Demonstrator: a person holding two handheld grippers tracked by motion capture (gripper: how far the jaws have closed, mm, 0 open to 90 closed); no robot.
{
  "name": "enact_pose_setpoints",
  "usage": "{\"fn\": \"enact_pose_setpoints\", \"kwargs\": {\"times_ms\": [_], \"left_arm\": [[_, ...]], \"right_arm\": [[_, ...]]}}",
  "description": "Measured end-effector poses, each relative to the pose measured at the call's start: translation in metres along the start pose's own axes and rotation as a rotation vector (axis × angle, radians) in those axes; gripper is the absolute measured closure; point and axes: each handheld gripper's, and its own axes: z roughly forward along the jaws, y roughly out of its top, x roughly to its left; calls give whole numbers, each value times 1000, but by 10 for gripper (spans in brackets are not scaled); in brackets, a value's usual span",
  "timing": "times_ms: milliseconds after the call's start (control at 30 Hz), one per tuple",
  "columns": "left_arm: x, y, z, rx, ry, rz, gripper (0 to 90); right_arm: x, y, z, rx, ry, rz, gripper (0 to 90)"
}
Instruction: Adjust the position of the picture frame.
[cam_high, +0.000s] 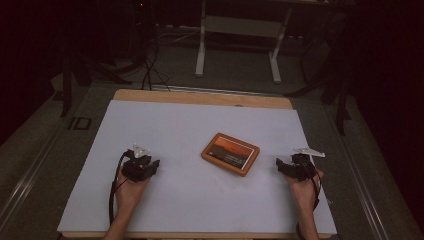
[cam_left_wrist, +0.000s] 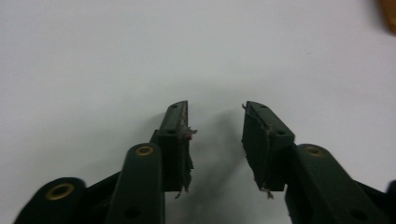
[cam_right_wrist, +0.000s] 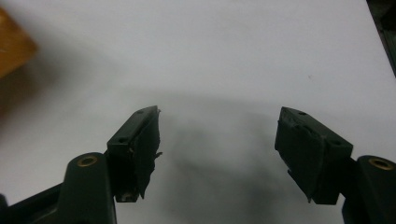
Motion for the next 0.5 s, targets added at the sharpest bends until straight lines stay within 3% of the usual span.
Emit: {"fn": "enact_pose_setpoints", "kwargs": {"times_ms": [267, 500], "left_arm": [[-6, 1, -4, -36, -36, 43, 585], [-7, 2, -8, -88, -70, 68, 587]], "right_arm": [[8, 2, -3, -11, 26, -29, 306], [21, 15, -12, -61, 115, -30, 316]]}}
